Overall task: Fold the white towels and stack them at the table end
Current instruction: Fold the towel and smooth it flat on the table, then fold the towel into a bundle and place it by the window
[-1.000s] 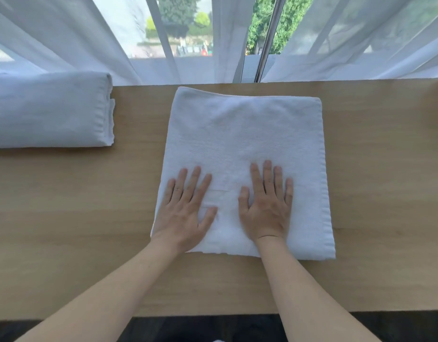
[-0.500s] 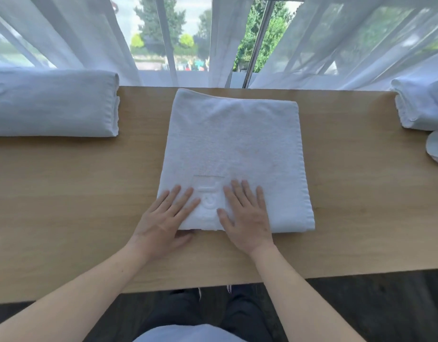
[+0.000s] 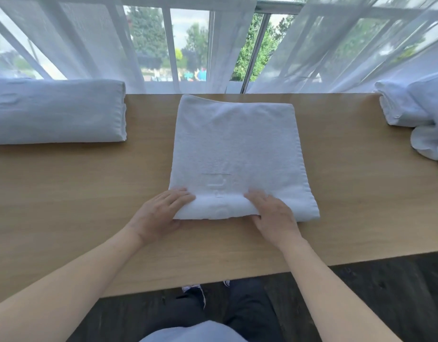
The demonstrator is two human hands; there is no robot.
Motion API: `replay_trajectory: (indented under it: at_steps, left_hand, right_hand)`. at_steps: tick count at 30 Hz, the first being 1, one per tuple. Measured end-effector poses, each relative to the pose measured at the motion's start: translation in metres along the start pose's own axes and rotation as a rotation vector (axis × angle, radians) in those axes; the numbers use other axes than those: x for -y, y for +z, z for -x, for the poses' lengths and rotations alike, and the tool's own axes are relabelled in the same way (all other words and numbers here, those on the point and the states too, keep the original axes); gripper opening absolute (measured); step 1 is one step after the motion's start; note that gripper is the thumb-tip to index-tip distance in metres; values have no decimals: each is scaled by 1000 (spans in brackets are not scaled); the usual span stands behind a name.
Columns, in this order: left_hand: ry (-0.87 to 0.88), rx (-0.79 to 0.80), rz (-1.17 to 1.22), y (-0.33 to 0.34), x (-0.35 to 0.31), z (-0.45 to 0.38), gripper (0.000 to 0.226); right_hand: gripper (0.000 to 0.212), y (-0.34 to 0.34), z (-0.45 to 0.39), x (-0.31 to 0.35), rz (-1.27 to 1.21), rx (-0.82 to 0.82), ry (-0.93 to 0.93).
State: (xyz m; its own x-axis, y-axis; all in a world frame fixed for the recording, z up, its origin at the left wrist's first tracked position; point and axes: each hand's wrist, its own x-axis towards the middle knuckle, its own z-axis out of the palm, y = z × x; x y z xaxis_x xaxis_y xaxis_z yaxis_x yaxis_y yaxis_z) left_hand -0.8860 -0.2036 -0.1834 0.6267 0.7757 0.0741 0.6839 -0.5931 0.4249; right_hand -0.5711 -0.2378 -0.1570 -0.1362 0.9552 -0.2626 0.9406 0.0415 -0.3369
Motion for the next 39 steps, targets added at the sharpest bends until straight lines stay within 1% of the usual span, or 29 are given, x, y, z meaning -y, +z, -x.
replay_trajectory:
  at_steps: [3, 4, 6, 9, 10, 12, 14, 17, 19, 22, 24, 25, 29, 30, 32, 35, 37, 39]
  left_hand:
    - [-277, -16, 301, -17, -1, -10, 66]
    - [-328, -45, 380, -25, -2, -16, 60]
    - [-352, -140, 504, -40, -2, -31, 53]
    - [-384, -210, 616, -60, 0, -54, 49]
    - [-405, -230, 655, -64, 1, -63, 46]
    - [-458, -270, 716, -70, 4, -83, 37]
    - [-516, -303, 785, -71, 6, -102, 32]
    - [-593, -377, 942, -70, 7, -128, 31]
    - [-683, -433, 1016, -69, 8, -144, 35]
    - [-786, -482, 1045, -65, 13, -166, 45]
    - [-863, -509, 1063, -62, 18, -178, 45]
    - [-909, -525, 1080, -61, 22, -183, 43]
    - [-1076, -557, 1141, -61, 35, -202, 41]
    - [-1112, -570, 1135, -61, 39, -207, 42]
    - [-1181, -590, 1106, -61, 47, -215, 50]
    - [-1208, -550, 1080, -59, 58, -220, 55]
    - [-1196, -499, 1100, -59, 62, -220, 59]
    - [-1133, -458, 1183, -61, 66, -216, 62]
  right_hand:
    - [38, -36, -15, -6, -163, 113, 77]
    - [34, -49, -21, -8, -223, 147, 88]
    - [27, -73, -32, -11, -334, 192, 90]
    - [23, -101, -51, -16, -406, 209, 62]
    - [26, -107, -55, -20, -421, 206, 61]
    - [42, -118, -58, -32, -436, 222, 93]
    - [56, -128, -58, -51, -412, 260, 139]
    - [56, -148, -64, -84, -400, 242, 199]
    - [55, -162, -74, -101, -446, 213, 220]
    - [54, -175, -92, -120, -625, 283, 218]
    - [58, -179, -102, -127, -703, 322, 189]
    - [61, -179, -107, -130, -754, 312, 167]
    - [81, -166, -122, -141, -1049, 156, 138]
    - [82, -163, -126, -142, -1086, 147, 125]
    - [75, -161, -135, -138, -1068, 128, 76]
    - [67, -160, -147, -130, -989, -51, 64]
    - [59, -157, -157, -127, -1049, -137, 78]
    - [52, -149, -169, -128, -1111, -163, 110]
